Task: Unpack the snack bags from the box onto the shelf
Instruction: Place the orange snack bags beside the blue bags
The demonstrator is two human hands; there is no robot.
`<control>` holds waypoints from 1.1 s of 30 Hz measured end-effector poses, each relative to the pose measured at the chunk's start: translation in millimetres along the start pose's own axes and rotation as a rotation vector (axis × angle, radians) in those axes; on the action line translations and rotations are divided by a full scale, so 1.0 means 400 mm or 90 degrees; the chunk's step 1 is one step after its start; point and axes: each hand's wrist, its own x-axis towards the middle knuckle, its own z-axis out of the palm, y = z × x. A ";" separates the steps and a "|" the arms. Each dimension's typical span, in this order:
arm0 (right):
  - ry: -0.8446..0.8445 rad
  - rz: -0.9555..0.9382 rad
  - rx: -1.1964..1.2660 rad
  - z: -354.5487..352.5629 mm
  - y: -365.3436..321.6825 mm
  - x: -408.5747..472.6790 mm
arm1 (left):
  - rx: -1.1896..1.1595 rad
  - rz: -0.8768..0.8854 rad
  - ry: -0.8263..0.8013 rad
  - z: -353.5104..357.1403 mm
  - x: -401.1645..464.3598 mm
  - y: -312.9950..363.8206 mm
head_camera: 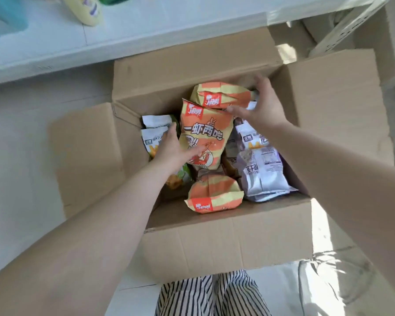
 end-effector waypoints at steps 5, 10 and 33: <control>-0.005 -0.036 -0.071 0.069 0.030 0.099 | -0.090 -0.002 0.000 0.061 0.101 -0.025; 0.010 -0.038 -0.047 0.073 0.047 0.118 | -0.089 -0.015 0.027 0.097 0.147 -0.031; 0.049 -0.016 -0.001 -0.174 -0.195 -0.054 | -0.312 -0.054 0.080 -0.180 -0.191 0.025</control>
